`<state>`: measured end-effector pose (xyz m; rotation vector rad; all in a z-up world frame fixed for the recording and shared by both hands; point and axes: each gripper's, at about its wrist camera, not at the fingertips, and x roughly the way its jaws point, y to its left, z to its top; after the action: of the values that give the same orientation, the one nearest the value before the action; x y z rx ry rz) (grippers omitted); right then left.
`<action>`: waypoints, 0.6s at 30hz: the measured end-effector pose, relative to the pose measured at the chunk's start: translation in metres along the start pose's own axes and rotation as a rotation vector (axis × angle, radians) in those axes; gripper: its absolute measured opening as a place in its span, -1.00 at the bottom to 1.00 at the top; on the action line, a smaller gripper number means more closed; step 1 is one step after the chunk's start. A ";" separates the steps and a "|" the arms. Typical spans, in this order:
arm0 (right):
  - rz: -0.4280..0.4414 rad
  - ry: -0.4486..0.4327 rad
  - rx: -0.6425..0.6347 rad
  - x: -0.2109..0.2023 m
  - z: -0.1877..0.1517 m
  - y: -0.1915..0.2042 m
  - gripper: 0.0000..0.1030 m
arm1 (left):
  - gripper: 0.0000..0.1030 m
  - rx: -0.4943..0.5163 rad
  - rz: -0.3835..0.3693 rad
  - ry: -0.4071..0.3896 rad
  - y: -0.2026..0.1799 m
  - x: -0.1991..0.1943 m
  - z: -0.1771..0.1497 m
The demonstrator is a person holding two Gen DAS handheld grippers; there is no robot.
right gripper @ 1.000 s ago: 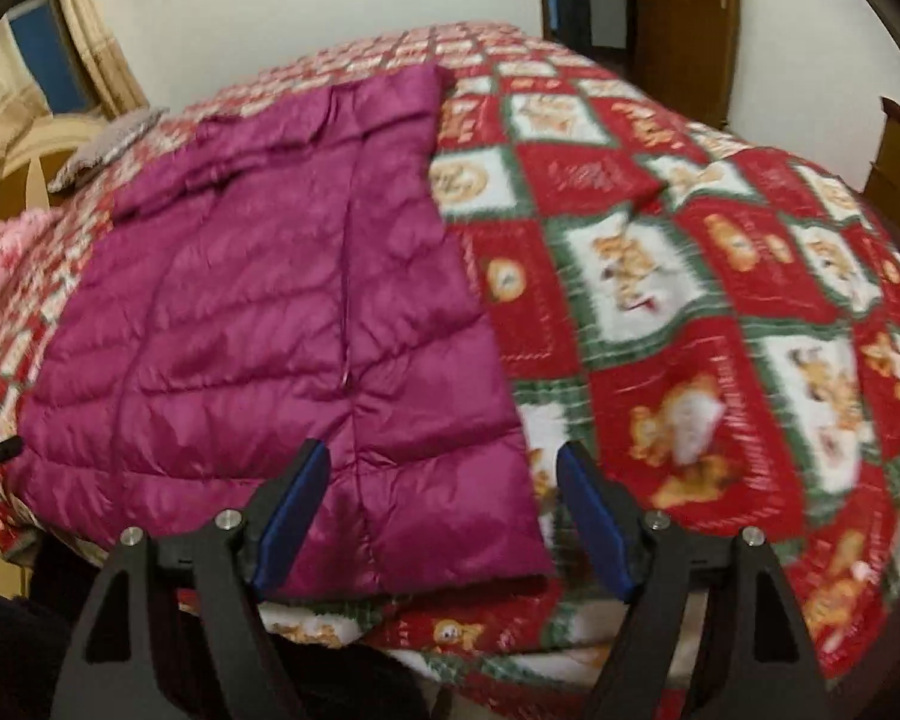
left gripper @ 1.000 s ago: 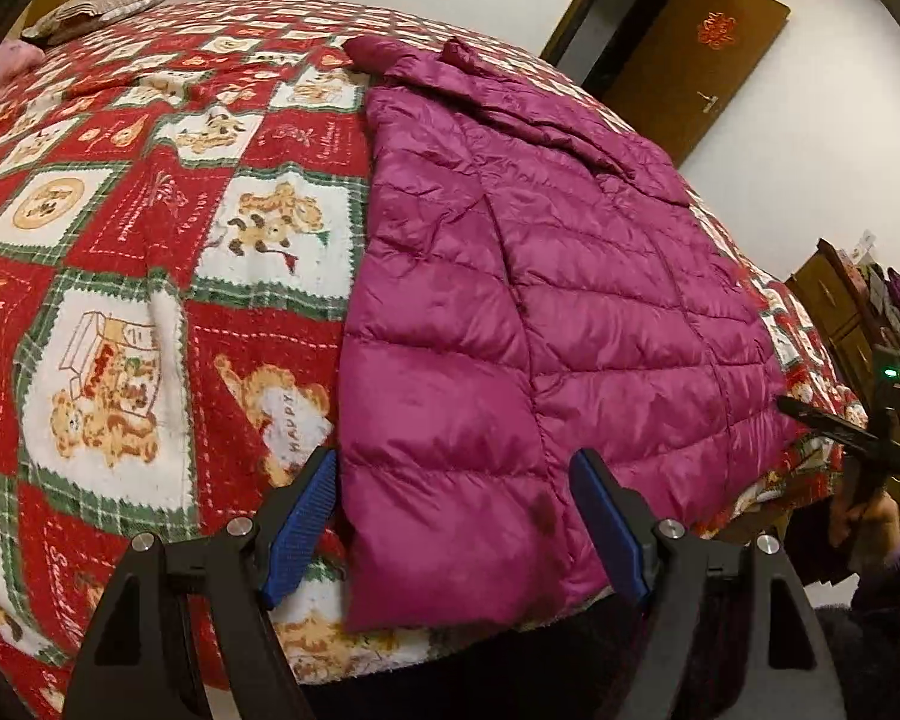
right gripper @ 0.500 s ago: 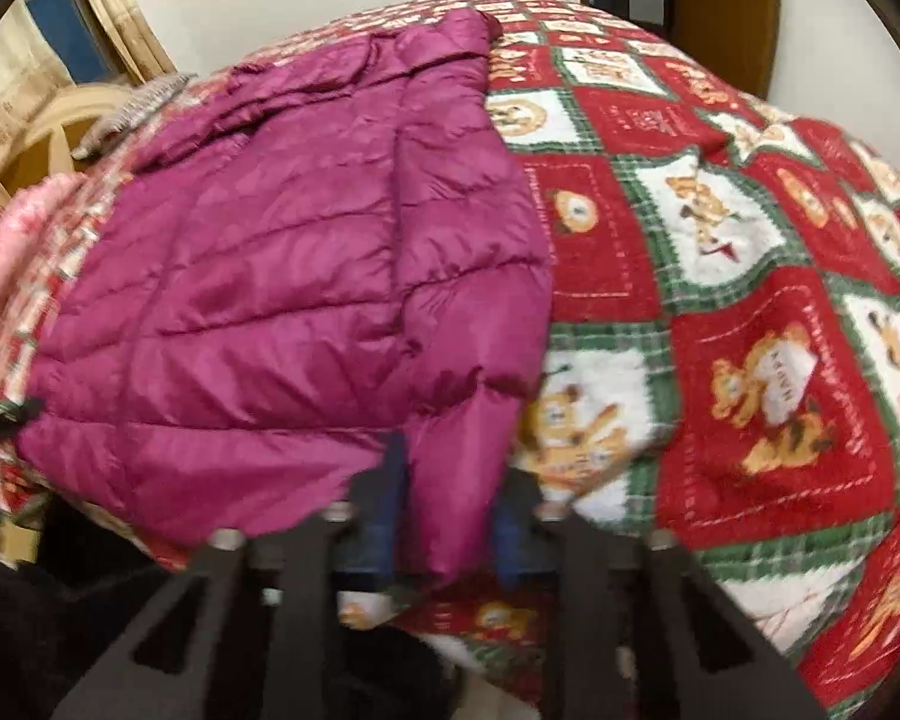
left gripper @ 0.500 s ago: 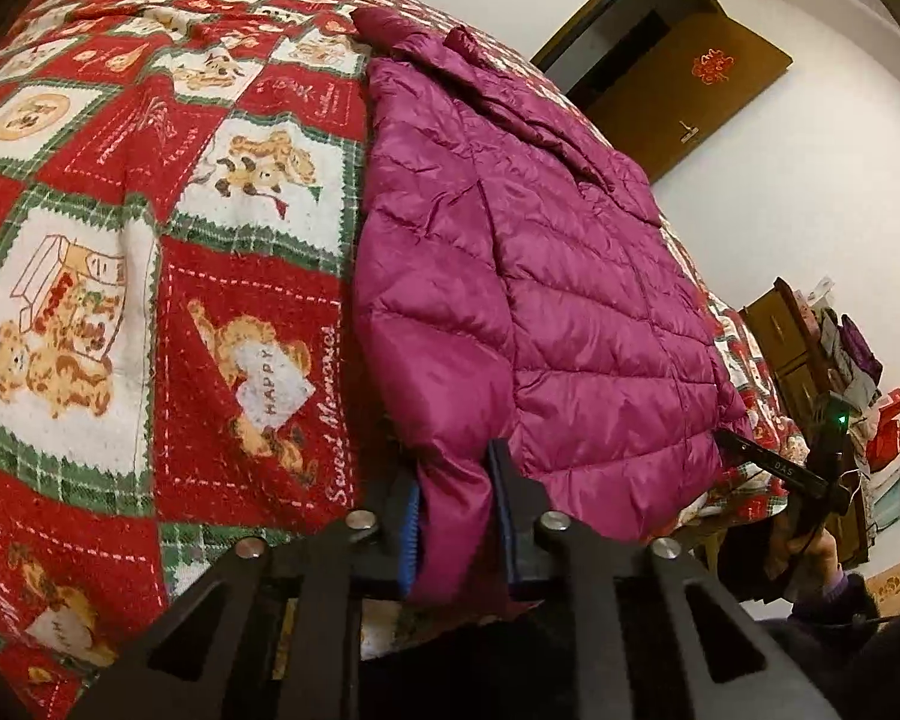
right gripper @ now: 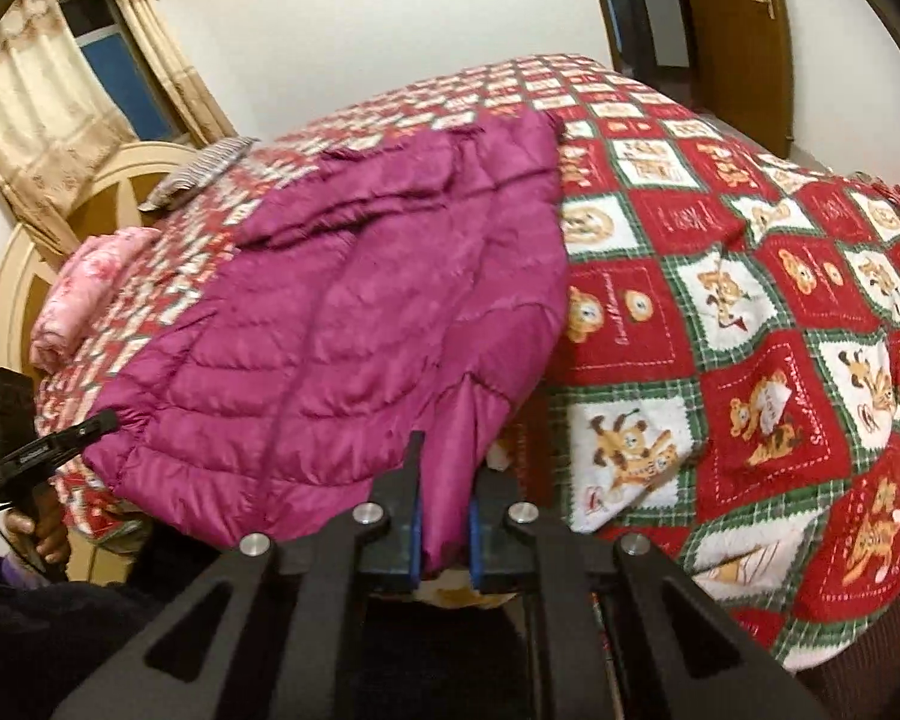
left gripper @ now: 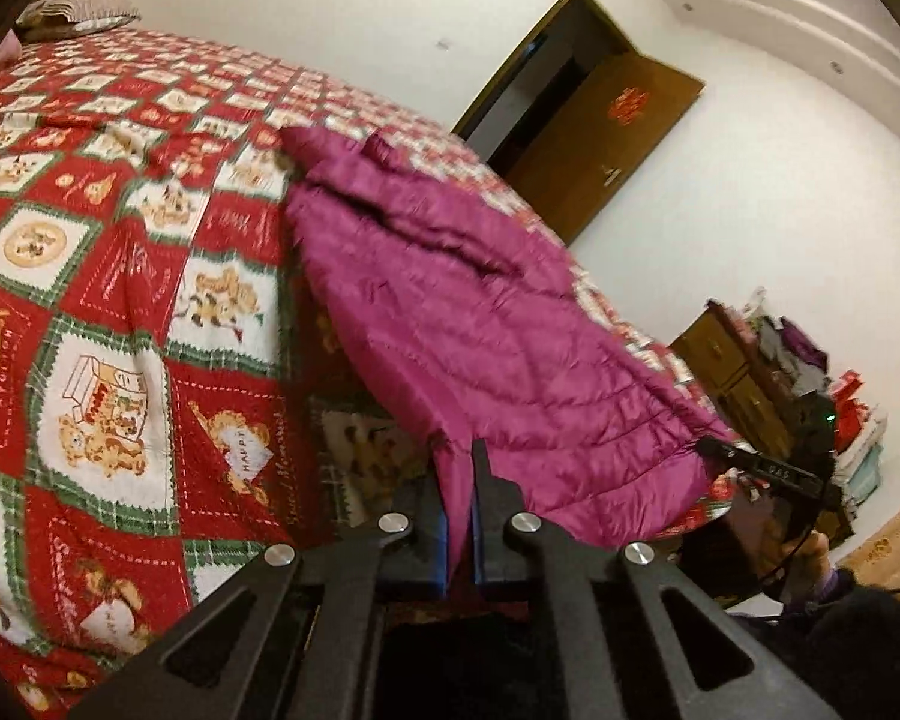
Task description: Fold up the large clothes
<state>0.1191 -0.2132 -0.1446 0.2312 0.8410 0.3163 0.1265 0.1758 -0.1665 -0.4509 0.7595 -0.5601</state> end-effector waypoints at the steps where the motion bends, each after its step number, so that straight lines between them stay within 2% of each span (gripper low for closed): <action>1: 0.007 -0.007 0.004 -0.005 -0.001 0.002 -0.74 | -0.93 0.003 -0.014 -0.009 -0.002 -0.006 -0.001; 10: 0.068 -0.063 0.013 -0.049 -0.008 0.014 -0.74 | -0.93 0.098 -0.078 -0.063 -0.030 -0.044 0.001; 14: 0.076 -0.086 0.022 -0.073 -0.009 0.017 -0.75 | -0.93 0.065 -0.164 -0.072 -0.040 -0.066 -0.002; 18: 0.109 -0.134 0.054 -0.096 -0.002 0.014 -0.75 | -0.93 0.072 -0.155 -0.102 -0.045 -0.079 0.009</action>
<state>0.0552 -0.2347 -0.0746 0.3457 0.7068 0.3765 0.0724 0.1922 -0.0949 -0.4702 0.6081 -0.7018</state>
